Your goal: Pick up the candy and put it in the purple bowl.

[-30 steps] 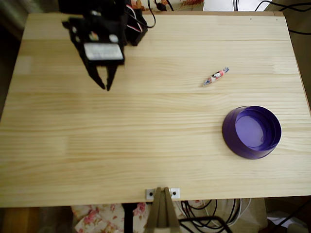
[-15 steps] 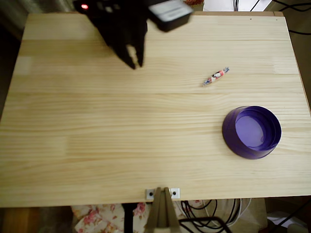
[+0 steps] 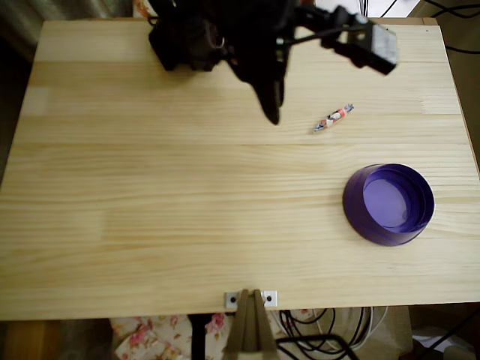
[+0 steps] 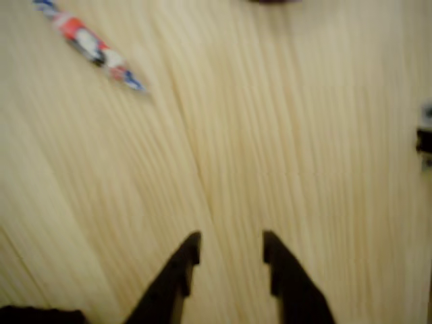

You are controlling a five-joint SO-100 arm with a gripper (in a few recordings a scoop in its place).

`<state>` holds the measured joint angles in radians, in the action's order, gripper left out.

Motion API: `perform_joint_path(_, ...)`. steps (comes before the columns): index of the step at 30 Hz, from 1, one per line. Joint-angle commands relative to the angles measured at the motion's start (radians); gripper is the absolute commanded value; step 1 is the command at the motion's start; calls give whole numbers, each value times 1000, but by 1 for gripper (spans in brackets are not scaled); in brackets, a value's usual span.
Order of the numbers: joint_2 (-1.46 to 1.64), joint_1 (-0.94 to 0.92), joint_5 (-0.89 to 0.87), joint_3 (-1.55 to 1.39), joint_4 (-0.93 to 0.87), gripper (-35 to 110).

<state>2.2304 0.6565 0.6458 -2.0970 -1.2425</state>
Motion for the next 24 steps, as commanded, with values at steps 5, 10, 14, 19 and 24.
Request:
perform_joint_path(5, -133, 161, 66, 198, 15, 16)
perform_joint_path(10, -195, 285, 61, 229, 37, 17)
perform_joint_path(14, -245, 368, 43, 229, 78, 17)
perform_joint_path(19, -299, 420, 12, 198, 153, 16)
perform_joint_path(24, -362, 428, 9, 183, 209, 17)
